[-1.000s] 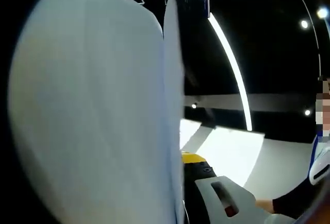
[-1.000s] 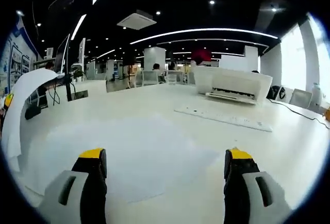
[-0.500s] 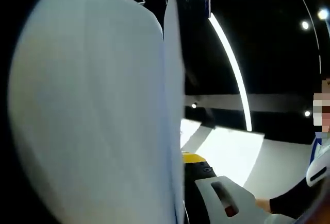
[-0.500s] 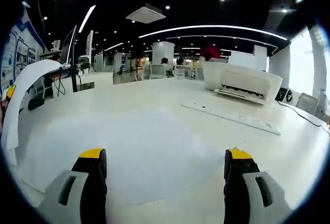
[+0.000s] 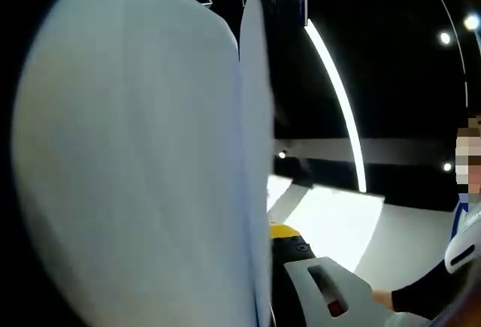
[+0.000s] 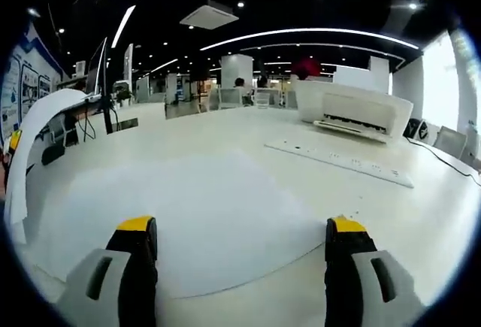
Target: Organize the stack of printing papers by aligning and flattening the scattered papers on the table
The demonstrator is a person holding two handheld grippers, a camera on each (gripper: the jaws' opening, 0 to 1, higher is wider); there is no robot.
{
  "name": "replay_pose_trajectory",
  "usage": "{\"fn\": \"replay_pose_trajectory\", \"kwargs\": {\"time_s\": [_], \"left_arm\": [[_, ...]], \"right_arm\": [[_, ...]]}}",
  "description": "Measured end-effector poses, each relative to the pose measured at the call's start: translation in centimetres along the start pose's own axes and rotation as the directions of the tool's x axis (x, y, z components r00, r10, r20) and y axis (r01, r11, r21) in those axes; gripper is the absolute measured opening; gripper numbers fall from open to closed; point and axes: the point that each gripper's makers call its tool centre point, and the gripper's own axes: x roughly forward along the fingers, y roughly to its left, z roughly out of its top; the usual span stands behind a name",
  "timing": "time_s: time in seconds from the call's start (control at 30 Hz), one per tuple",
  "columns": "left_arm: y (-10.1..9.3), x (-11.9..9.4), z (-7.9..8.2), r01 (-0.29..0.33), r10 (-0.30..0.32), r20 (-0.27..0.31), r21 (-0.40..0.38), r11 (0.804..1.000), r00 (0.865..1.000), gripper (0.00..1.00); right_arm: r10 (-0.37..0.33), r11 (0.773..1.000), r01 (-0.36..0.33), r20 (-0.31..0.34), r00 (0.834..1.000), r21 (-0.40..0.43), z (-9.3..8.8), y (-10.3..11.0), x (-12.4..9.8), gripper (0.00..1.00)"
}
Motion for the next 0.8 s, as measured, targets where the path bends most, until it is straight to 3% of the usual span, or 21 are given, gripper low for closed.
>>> {"fn": "replay_pose_trajectory", "kwargs": {"time_s": [0.4,0.8], "left_arm": [[-0.2,0.0,-0.1,0.002,-0.002,0.002,-0.001,1.0,1.0,0.06],[-0.4,0.0,-0.1,0.001,-0.001,0.002,0.001,1.0,1.0,0.06]], "right_arm": [[-0.016,1.0,0.016,0.004,1.0,0.009,0.1,0.6,-0.3,0.84],[0.01,1.0,-0.01,0.01,1.0,0.0,0.1,1.8,-0.8,0.61]]}}
